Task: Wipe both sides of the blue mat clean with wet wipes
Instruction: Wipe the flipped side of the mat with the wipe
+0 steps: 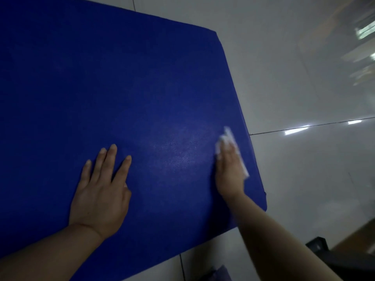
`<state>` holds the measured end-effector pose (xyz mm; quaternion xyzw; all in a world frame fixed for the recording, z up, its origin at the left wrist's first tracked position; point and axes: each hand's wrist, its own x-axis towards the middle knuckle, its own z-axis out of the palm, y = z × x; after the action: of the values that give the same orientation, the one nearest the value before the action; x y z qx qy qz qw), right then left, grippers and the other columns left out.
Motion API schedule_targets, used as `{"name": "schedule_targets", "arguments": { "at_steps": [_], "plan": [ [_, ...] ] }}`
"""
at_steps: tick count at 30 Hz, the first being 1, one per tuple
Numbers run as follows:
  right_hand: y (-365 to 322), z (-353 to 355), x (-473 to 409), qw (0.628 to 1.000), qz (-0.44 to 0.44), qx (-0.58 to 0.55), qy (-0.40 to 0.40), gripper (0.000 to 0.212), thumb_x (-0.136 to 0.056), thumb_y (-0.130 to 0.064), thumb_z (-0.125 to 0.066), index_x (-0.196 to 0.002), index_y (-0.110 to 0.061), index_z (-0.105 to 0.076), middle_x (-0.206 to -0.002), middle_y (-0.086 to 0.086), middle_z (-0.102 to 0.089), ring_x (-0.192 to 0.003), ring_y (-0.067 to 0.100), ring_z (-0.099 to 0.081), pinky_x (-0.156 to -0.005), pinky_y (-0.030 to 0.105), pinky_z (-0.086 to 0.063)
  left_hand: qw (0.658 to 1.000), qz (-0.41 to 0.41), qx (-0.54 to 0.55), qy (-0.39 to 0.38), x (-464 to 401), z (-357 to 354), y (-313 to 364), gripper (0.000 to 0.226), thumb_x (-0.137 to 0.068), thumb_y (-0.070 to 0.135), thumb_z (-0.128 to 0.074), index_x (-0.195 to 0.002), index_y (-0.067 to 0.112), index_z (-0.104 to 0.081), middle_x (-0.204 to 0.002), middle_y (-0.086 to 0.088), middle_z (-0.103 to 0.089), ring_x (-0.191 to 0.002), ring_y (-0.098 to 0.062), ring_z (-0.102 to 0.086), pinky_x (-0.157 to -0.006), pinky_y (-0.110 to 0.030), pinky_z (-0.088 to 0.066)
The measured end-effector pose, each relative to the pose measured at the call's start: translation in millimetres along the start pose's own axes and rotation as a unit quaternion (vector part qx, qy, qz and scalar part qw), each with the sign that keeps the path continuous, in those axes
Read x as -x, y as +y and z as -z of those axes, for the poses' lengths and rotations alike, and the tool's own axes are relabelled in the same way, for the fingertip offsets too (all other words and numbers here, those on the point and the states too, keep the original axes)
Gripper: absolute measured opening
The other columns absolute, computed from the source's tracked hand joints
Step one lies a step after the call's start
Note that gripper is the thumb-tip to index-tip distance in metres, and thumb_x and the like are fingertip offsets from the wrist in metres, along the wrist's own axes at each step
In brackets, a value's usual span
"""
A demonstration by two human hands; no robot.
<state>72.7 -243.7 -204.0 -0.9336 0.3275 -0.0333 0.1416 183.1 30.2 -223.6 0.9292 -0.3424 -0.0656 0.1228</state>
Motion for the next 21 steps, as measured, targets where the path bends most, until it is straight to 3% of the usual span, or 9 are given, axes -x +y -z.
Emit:
{"name": "schedule_targets", "arguments": {
  "at_steps": [2, 4, 7, 10, 12, 15, 17, 21],
  "plan": [
    [35.6, 13.9, -6.9, 0.991, -0.134, -0.01, -0.013, 0.051, -0.103, -0.026, -0.024, -0.152, -0.019, -0.011, -0.159, -0.001, -0.011, -0.146, 0.017, -0.012, -0.12, 0.04, -0.014, 1.0, 0.002, 0.002, 0.002, -0.8, 0.2, 0.9, 0.057, -0.091, 0.027, -0.026, -0.141, 0.005, -0.04, -0.153, -0.023, -0.026, -0.14, -0.035, -0.024, -0.117, -0.04, 0.001],
    [41.8, 15.4, 1.5, 0.983, -0.18, -0.01, -0.012, 0.051, -0.104, -0.03, -0.021, -0.152, -0.02, -0.006, -0.16, -0.001, -0.007, -0.147, 0.017, -0.005, -0.121, 0.035, -0.007, 1.0, 0.001, 0.002, 0.001, -1.5, -0.2, 0.8, 0.057, -0.091, 0.027, -0.026, -0.141, 0.005, -0.041, -0.153, -0.023, -0.026, -0.14, -0.035, -0.024, -0.117, -0.04, 0.001],
    [6.3, -0.5, 54.9, 0.993, -0.112, 0.02, -0.005, 0.049, -0.104, -0.032, -0.02, -0.15, -0.02, -0.008, -0.158, -0.002, -0.003, -0.147, 0.015, -0.002, -0.12, 0.035, -0.004, 1.0, 0.0, 0.001, -0.001, -1.3, 0.5, 1.0, 0.057, -0.091, 0.027, -0.025, -0.141, 0.004, -0.041, -0.153, -0.023, -0.026, -0.139, -0.036, -0.025, -0.117, -0.039, 0.002],
    [-17.5, -7.5, 109.9, 0.998, -0.008, -0.001, -0.066, 0.055, -0.1, -0.048, -0.001, -0.151, -0.026, -0.006, -0.16, -0.006, -0.001, -0.147, 0.008, 0.005, -0.12, 0.031, 0.002, 1.0, 0.002, 0.001, 0.002, -2.0, 0.9, 2.1, 0.058, -0.091, 0.027, -0.025, -0.141, 0.004, -0.042, -0.153, -0.023, -0.026, -0.14, -0.035, -0.024, -0.117, -0.04, 0.002],
    [1.5, -3.4, 88.7, 0.998, -0.037, -0.001, -0.046, 0.054, -0.099, -0.047, -0.003, -0.15, -0.028, -0.001, -0.16, -0.006, 0.002, -0.146, 0.006, 0.005, -0.119, 0.03, 0.0, 1.0, 0.002, 0.0, 0.002, -2.3, 1.3, 1.6, 0.058, -0.091, 0.028, -0.025, -0.141, 0.004, -0.041, -0.153, -0.023, -0.026, -0.14, -0.035, -0.022, -0.117, -0.04, 0.002],
    [40.0, 10.0, 43.0, 0.981, -0.192, 0.034, 0.0, 0.052, -0.103, -0.041, -0.012, -0.151, -0.024, 0.001, -0.161, -0.001, 0.002, -0.147, 0.013, 0.0, -0.12, 0.035, -0.004, 1.0, 0.001, -0.004, 0.0, -1.1, 1.7, 1.6, 0.059, -0.09, 0.028, -0.025, -0.141, 0.004, -0.042, -0.154, -0.023, -0.025, -0.141, -0.035, -0.022, -0.117, -0.039, 0.003],
    [51.7, 13.6, 35.8, 0.97, -0.244, 0.017, -0.011, 0.053, -0.103, -0.038, -0.015, -0.152, -0.025, 0.002, -0.161, -0.001, 0.001, -0.147, 0.014, 0.002, -0.12, 0.036, -0.002, 1.0, 0.002, -0.003, -0.002, -1.4, 1.3, 2.2, 0.059, -0.09, 0.028, -0.025, -0.142, 0.005, -0.042, -0.154, -0.023, -0.025, -0.141, -0.035, -0.022, -0.116, -0.04, 0.002],
    [8.3, -2.5, 90.1, 0.987, -0.156, 0.012, -0.033, 0.053, -0.101, -0.041, -0.007, -0.149, -0.026, 0.009, -0.16, -0.004, 0.011, -0.145, 0.009, 0.016, -0.119, 0.033, 0.007, 1.0, 0.007, -0.001, 0.006, -2.2, 0.5, 2.4, 0.059, -0.09, 0.028, -0.024, -0.142, 0.005, -0.041, -0.154, -0.022, -0.026, -0.141, -0.035, -0.022, -0.116, -0.041, 0.0]
  ]
}}
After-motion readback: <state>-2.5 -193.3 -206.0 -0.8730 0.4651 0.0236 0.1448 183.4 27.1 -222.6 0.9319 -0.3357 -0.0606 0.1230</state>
